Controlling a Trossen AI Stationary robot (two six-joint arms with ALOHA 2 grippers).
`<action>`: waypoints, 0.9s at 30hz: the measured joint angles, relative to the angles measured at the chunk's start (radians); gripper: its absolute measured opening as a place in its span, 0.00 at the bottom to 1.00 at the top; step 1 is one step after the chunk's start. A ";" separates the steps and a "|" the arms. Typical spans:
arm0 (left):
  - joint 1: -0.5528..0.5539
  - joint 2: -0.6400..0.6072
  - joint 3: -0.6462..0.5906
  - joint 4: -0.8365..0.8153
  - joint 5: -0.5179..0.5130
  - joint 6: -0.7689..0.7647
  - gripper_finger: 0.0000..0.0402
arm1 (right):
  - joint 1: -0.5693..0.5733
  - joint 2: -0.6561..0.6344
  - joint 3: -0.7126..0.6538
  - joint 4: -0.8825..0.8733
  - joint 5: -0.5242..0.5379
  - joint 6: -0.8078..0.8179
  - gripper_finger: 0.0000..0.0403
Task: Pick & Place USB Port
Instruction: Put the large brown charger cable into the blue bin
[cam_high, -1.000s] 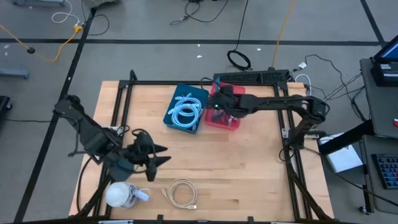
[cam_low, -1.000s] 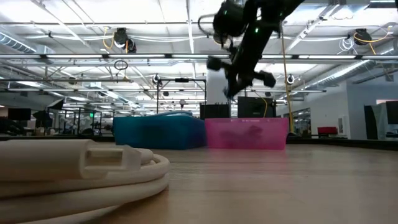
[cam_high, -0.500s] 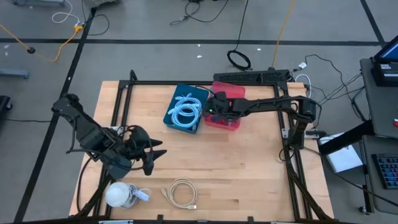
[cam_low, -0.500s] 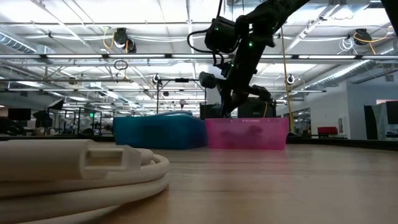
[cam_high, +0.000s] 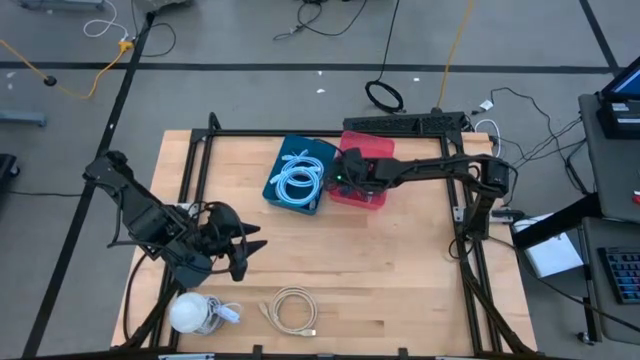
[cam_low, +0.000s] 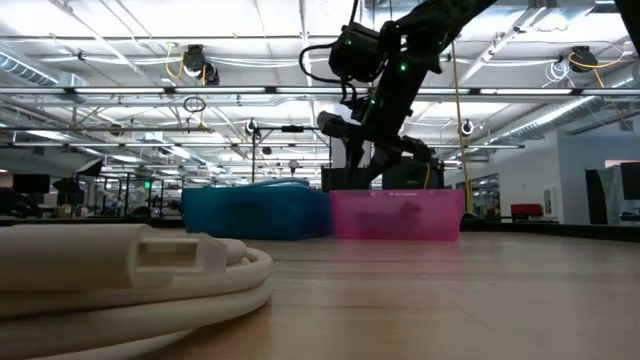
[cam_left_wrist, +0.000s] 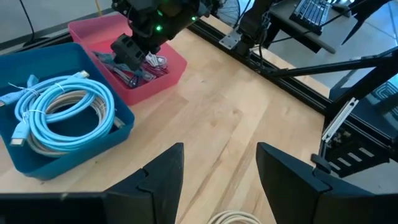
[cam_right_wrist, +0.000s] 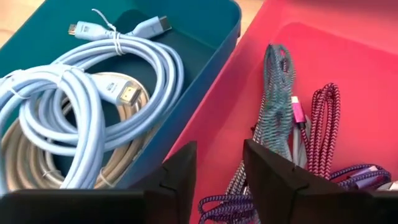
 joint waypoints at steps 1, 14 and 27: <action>0.000 0.000 0.000 0.000 0.000 0.000 0.50 | 0.002 -0.001 0.000 0.000 -0.001 0.000 0.32; -0.027 0.030 -0.093 0.007 0.365 0.065 0.50 | 0.094 -0.176 -0.002 0.308 -0.090 -0.142 0.38; -0.019 0.242 -0.357 0.210 0.487 -0.006 0.50 | 0.406 -0.490 0.000 0.558 -0.287 -0.380 0.38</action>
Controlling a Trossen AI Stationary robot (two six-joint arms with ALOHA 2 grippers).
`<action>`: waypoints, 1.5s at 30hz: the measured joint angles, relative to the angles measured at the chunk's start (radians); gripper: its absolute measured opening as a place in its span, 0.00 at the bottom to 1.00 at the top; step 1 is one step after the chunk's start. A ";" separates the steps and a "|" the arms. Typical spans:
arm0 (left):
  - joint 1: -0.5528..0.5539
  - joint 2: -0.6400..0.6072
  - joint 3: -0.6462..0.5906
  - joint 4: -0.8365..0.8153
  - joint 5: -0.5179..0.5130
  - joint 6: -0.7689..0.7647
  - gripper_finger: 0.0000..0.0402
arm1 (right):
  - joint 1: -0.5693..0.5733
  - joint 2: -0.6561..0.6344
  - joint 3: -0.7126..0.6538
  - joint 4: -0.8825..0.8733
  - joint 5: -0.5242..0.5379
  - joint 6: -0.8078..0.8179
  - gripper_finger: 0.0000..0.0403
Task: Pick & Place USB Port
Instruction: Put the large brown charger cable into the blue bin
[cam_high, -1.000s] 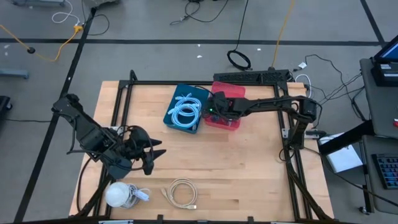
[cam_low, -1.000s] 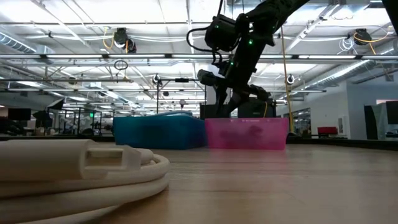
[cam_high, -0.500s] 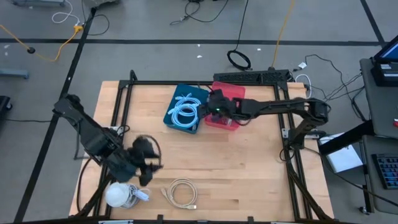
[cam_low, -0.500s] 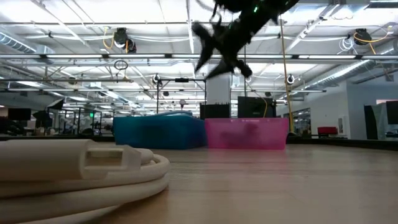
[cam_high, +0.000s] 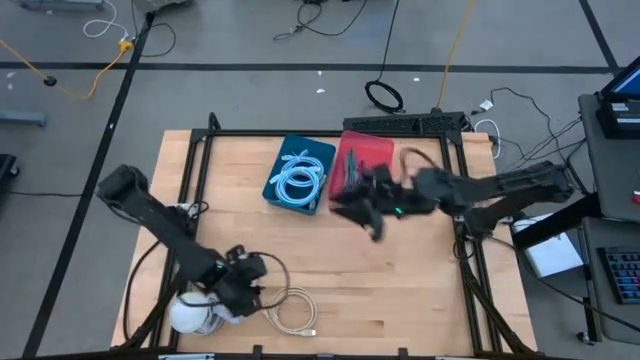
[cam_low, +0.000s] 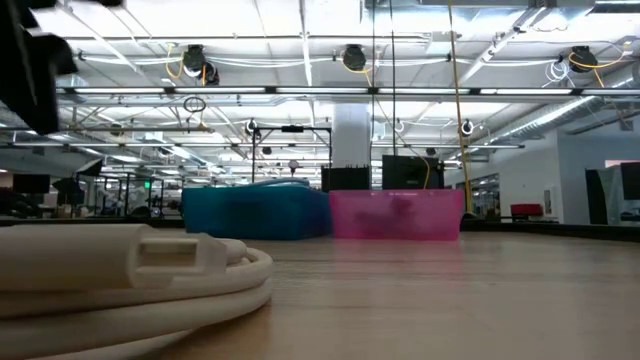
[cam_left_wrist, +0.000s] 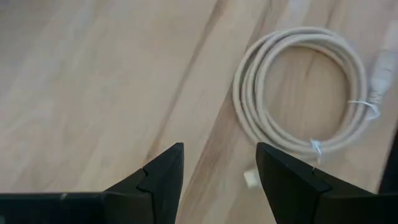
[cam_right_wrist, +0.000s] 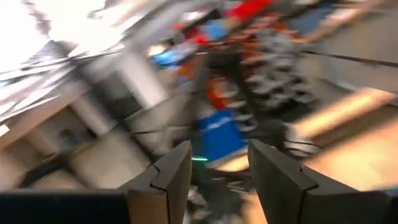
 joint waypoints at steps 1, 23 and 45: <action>0.018 0.029 0.005 0.027 0.023 0.027 0.50 | 0.034 -0.016 0.000 0.004 -0.019 -0.029 0.38; 0.151 0.579 0.482 -0.163 0.172 0.188 0.50 | 0.550 -0.083 -0.001 -0.508 0.424 -0.069 0.38; 0.262 0.548 0.471 -0.248 0.262 0.110 0.02 | 0.562 -0.082 -0.001 -0.439 0.430 -0.076 0.38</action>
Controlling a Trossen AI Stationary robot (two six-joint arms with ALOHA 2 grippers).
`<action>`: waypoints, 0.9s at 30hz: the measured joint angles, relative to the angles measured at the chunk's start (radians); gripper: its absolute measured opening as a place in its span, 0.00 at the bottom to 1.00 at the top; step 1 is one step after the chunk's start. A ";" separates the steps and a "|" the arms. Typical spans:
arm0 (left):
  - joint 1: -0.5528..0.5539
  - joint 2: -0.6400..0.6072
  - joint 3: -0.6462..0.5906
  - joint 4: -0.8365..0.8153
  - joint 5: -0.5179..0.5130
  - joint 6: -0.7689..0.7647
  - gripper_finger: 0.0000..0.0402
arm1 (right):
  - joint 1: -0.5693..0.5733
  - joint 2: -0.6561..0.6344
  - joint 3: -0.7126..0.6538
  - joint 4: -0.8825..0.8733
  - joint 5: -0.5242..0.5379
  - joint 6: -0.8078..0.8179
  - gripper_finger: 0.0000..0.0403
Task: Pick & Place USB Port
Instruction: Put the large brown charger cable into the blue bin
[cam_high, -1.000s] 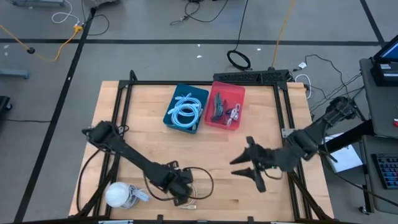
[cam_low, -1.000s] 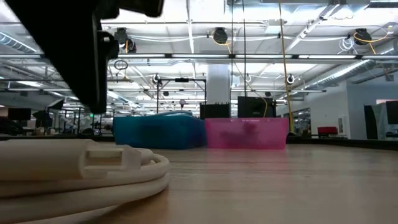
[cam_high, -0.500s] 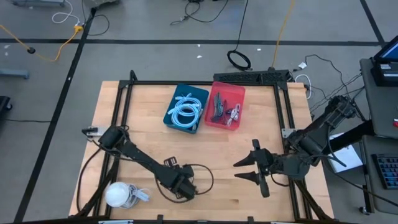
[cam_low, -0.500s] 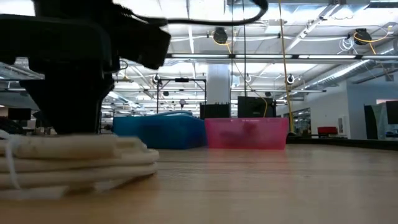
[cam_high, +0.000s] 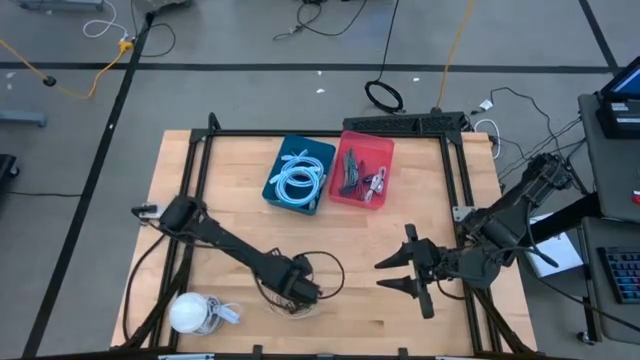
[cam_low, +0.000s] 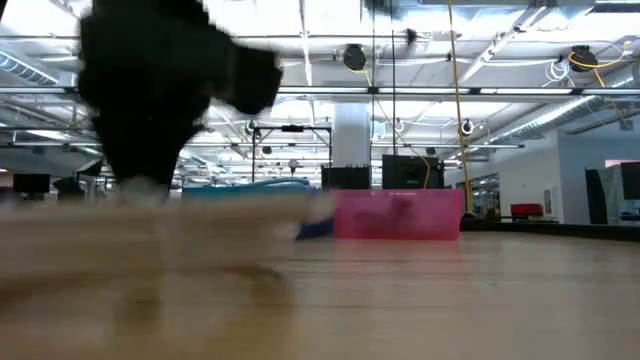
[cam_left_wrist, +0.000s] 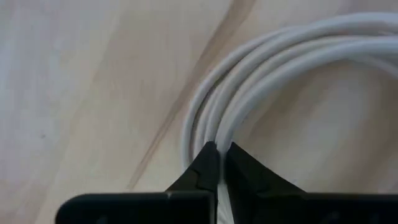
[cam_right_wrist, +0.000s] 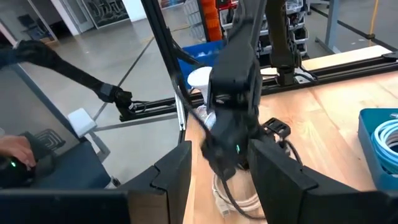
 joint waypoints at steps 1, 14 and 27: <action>-0.001 -0.023 0.000 -0.001 -0.017 -0.016 0.02 | 0.000 0.000 0.000 -0.001 0.000 0.000 0.38; 0.081 -0.363 0.006 -0.163 -0.297 -0.238 0.02 | -0.003 0.000 0.000 -0.016 0.076 -0.015 0.38; 0.694 -0.434 0.006 -0.126 -0.172 0.091 0.02 | -0.003 0.000 0.000 0.006 0.162 -0.016 0.38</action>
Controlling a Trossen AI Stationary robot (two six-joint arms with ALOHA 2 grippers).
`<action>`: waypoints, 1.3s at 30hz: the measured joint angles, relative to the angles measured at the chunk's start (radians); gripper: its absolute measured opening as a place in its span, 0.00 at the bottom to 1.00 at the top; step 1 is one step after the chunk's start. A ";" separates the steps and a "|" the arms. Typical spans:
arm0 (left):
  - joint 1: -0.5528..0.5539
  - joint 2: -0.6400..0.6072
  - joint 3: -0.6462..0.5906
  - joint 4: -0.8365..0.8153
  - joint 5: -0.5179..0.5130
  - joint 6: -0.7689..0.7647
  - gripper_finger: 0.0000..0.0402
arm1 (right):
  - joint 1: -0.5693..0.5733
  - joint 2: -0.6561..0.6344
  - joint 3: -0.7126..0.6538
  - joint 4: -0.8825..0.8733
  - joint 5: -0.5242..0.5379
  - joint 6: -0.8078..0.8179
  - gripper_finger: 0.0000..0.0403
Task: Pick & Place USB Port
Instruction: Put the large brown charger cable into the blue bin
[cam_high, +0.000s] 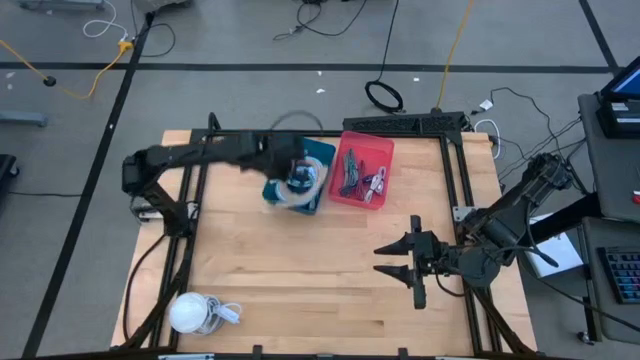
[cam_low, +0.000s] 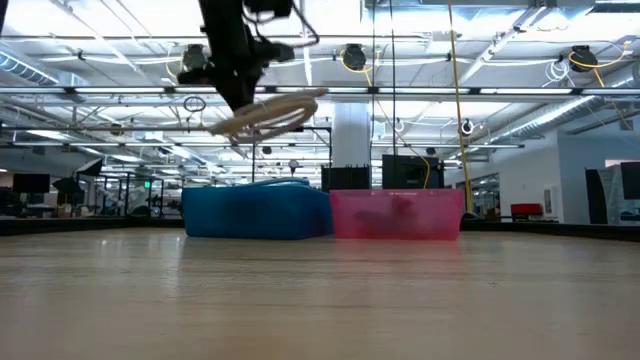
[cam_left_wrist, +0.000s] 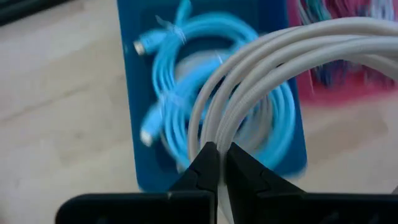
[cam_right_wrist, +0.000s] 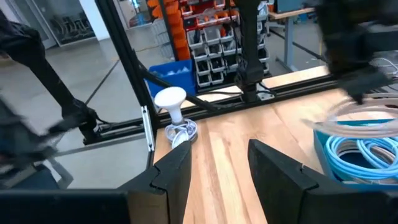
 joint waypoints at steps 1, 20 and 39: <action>0.049 0.002 0.000 0.019 0.027 0.030 0.02 | 0.000 0.000 0.000 0.005 0.006 0.000 0.38; 0.428 0.214 0.001 0.168 0.365 0.423 0.02 | -0.132 0.000 0.000 0.036 0.048 0.005 0.38; 0.401 0.311 0.005 0.230 0.179 0.507 0.13 | -0.183 0.000 0.000 0.038 0.041 -0.006 0.38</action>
